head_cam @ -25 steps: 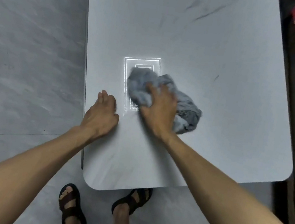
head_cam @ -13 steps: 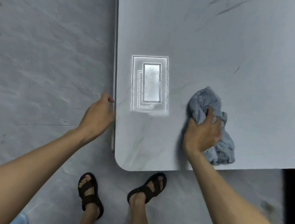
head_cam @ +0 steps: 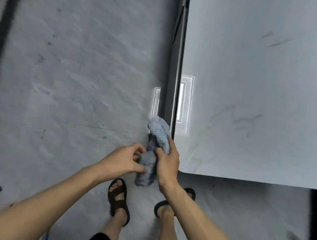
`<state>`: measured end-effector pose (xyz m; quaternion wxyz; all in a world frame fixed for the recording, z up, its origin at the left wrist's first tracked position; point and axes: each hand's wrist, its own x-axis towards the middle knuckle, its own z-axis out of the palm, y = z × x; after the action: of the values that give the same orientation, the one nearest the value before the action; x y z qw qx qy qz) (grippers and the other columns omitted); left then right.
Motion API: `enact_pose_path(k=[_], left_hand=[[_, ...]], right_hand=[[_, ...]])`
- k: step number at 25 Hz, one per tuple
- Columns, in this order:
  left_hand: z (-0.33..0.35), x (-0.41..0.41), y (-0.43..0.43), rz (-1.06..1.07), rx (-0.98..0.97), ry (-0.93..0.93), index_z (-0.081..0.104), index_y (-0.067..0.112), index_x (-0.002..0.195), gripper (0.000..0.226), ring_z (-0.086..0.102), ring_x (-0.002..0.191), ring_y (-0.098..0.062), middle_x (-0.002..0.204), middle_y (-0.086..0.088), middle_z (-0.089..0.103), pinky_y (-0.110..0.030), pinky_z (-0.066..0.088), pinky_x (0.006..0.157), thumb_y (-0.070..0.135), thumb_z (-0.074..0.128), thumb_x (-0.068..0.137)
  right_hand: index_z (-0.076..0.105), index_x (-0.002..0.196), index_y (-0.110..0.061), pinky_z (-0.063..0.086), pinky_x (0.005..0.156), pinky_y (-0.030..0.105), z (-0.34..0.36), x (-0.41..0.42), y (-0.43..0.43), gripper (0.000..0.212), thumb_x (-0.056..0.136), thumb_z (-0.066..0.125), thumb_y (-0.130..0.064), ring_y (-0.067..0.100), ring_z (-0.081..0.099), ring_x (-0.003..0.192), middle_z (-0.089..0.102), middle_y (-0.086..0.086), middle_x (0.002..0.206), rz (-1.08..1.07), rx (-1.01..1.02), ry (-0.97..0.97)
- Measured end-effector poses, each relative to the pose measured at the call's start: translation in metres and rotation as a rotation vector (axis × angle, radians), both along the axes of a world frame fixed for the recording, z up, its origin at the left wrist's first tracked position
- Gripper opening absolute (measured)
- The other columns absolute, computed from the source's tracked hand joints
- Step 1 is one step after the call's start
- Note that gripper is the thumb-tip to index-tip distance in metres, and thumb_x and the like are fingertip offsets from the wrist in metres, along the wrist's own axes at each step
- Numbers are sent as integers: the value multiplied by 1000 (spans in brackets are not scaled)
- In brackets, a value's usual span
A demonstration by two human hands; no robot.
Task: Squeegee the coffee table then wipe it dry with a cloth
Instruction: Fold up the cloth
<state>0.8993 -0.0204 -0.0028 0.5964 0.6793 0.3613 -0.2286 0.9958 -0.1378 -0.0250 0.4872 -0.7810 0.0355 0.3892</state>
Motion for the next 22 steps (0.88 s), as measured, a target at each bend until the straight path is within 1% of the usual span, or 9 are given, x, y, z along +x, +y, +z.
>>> enact_pose_path(k=[3,6,9,12,14,15,18,21,22], left_hand=[[54,-16,19,-172,296,-86,54,30,109,59,63,92,-10,103,9,67,-30,52,82,47,83,61],[119,-38,38,-343,556,-134,49,32,106,56,59,101,-20,110,4,63,-36,50,85,51,79,63],[190,-65,45,-451,734,-179,50,28,106,46,60,103,-26,108,0,64,-35,47,82,50,72,73],[267,-100,35,-494,873,-265,52,21,107,33,61,102,-28,107,-1,63,-36,45,83,38,66,83],[319,-127,16,-488,966,-302,51,19,104,25,60,99,-29,105,-3,62,-36,44,79,29,63,85],[346,-141,4,-486,1011,-308,52,18,104,23,60,98,-29,105,-3,61,-36,43,78,26,62,85],[419,-181,-31,-477,1084,-319,51,15,99,20,58,92,-28,98,-4,60,-36,43,76,19,63,84],[473,-235,-64,-370,1050,-303,48,18,92,25,54,82,-21,87,1,58,-36,43,72,21,69,80],[485,-254,-73,-319,1031,-291,47,20,90,28,53,80,-18,85,4,57,-36,44,71,25,72,80]], right_hand=[[45,127,-30,53,92,43,49,-23,16,55,76,63,-22,18,64,97,65,1,113,-152,-72,140],[39,121,-30,54,90,46,114,-45,30,60,67,67,-26,24,65,96,64,8,112,-109,-49,194],[37,125,-23,59,75,39,188,-57,32,66,69,73,-25,23,67,91,64,9,111,10,17,252],[38,127,-21,51,56,32,254,-73,11,67,72,76,-29,18,63,59,65,5,84,170,82,361],[41,125,-25,49,57,33,297,-89,-10,65,71,77,-34,20,61,52,64,5,67,335,129,412],[43,123,-29,52,61,36,316,-97,-22,62,72,77,-41,25,66,58,66,8,72,432,144,409],[44,128,-40,52,75,36,368,-116,-52,72,68,74,-65,24,69,85,67,5,102,716,163,133],[30,143,-44,48,92,38,406,-129,-69,93,64,73,-69,17,55,112,55,-3,125,1048,80,-636],[31,145,-42,44,100,41,415,-135,-67,95,64,78,-62,19,47,122,48,1,135,1171,143,-775]])
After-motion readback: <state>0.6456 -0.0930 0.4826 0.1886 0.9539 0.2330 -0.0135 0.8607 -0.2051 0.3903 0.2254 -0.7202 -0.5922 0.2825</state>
